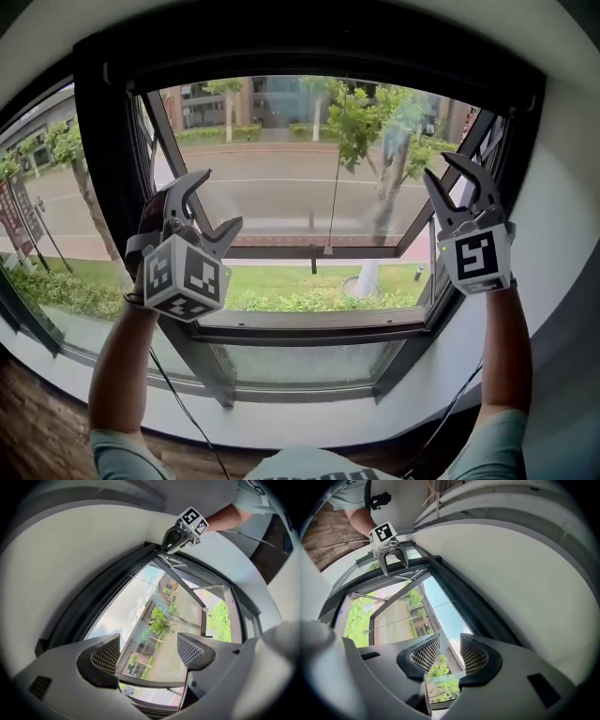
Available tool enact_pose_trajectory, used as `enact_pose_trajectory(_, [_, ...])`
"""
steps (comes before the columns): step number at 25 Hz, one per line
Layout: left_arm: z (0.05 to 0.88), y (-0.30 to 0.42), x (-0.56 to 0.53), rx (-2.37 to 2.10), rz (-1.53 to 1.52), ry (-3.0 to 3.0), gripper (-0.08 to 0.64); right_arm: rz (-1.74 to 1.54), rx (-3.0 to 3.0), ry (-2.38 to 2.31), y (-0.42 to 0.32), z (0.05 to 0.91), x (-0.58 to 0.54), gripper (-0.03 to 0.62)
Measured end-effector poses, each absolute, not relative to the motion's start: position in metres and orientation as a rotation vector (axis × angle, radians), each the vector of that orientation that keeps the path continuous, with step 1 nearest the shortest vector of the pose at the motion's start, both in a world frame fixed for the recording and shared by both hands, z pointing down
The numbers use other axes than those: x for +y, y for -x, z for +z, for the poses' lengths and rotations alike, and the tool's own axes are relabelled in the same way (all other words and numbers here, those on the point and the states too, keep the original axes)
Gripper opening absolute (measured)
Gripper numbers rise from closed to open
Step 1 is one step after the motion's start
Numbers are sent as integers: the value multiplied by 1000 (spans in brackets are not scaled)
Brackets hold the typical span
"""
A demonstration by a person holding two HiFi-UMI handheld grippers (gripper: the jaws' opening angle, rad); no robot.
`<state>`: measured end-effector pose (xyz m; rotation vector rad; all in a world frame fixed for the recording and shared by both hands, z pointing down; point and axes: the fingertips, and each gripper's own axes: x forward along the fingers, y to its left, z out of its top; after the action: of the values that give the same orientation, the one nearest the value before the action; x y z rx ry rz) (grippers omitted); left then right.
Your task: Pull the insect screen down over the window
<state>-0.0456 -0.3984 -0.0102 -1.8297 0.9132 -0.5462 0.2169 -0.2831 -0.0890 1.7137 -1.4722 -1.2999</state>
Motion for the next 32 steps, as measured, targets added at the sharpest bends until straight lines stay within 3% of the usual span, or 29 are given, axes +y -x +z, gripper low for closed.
enact_pose_trajectory(9, [-142, 59, -441, 1105, -659, 1547, 388, -1365, -1195, -1734, -266, -198, -307, 138])
enact_pose_trajectory(32, [-160, 61, -522, 1132, -887, 1352, 413, -1201, -877, -1516, -302, -196, -378, 138])
